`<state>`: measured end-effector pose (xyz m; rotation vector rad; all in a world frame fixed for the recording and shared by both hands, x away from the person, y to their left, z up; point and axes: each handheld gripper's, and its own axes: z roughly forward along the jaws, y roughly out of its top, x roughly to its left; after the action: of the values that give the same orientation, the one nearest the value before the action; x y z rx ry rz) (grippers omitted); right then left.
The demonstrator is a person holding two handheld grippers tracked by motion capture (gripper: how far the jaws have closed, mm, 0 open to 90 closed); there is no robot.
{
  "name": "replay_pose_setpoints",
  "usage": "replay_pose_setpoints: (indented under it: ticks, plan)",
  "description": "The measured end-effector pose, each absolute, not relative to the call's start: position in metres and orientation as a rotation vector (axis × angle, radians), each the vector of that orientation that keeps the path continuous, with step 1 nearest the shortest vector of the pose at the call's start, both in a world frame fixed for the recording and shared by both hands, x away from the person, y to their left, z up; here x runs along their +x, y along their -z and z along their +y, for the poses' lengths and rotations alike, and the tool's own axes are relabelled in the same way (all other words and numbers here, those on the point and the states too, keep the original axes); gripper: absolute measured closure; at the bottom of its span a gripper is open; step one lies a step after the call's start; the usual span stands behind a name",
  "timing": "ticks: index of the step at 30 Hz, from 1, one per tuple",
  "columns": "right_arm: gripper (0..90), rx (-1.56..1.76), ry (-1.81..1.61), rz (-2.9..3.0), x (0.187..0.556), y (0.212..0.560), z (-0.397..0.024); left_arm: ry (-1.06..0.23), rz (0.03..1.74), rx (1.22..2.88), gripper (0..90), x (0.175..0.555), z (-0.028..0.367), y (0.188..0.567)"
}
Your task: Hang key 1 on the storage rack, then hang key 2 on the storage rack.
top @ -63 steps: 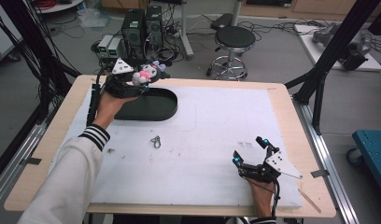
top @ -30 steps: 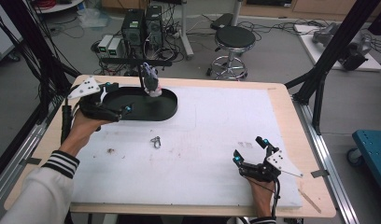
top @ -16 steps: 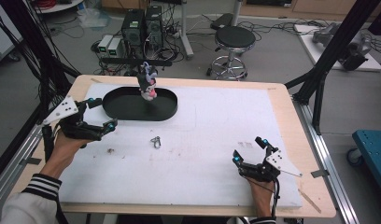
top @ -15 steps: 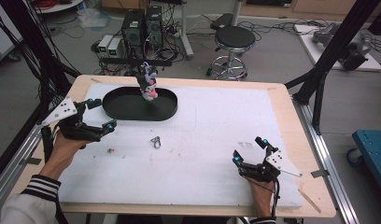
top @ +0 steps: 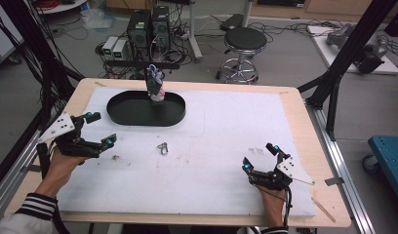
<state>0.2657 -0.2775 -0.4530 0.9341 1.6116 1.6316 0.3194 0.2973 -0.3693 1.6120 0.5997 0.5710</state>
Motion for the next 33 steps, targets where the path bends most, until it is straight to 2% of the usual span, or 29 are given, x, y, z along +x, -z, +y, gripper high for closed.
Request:
replay_pose_setpoints:
  ticks: [21, 33]
  plan:
    - [0.7, 0.904, -1.628, 1.611, 0.264, 0.454, -0.277, -0.579, 0.609, 1.635, 1.7, 0.321, 0.297, 0.367]
    - [0.7, 0.909, -1.629, 1.615, 0.264, 0.454, -0.276, -0.562, 0.548, 1.788, 1.7, 0.332, 0.267, 0.353]
